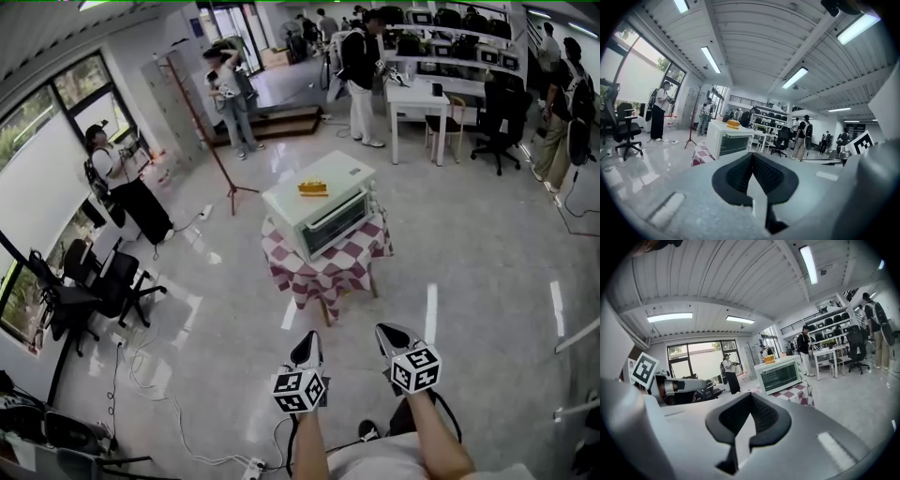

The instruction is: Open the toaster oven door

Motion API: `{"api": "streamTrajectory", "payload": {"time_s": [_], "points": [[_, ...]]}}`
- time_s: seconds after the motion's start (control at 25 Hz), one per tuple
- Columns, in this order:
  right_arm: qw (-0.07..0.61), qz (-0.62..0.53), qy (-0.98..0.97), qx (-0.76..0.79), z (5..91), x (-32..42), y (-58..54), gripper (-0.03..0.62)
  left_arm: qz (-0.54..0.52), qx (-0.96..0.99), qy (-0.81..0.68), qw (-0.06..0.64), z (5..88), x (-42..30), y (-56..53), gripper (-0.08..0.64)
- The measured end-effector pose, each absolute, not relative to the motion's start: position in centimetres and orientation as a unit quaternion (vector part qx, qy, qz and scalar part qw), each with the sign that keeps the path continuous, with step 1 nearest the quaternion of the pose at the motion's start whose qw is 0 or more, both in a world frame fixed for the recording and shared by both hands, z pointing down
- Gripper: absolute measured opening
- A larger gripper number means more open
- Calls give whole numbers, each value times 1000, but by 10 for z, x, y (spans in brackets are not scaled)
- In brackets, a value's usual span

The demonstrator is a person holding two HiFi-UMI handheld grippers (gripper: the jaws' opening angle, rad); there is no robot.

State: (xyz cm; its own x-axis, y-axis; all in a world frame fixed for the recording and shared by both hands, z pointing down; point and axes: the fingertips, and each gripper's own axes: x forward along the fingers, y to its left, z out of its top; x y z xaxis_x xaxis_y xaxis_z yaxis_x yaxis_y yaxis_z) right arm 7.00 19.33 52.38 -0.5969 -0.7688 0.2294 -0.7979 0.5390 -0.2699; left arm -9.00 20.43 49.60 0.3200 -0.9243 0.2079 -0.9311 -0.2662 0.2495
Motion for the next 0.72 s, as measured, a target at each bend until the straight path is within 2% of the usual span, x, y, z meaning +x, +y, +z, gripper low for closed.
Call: {"api": "streamTrajectory", "payload": {"time_s": [0.36, 0.72], "points": [[41, 183, -876, 444, 539, 76, 187, 3, 13, 799, -574, 177, 515, -94, 196, 0], [49, 177, -885, 428, 537, 64, 125, 3, 32, 799, -575, 171, 514, -101, 144, 0]]}}
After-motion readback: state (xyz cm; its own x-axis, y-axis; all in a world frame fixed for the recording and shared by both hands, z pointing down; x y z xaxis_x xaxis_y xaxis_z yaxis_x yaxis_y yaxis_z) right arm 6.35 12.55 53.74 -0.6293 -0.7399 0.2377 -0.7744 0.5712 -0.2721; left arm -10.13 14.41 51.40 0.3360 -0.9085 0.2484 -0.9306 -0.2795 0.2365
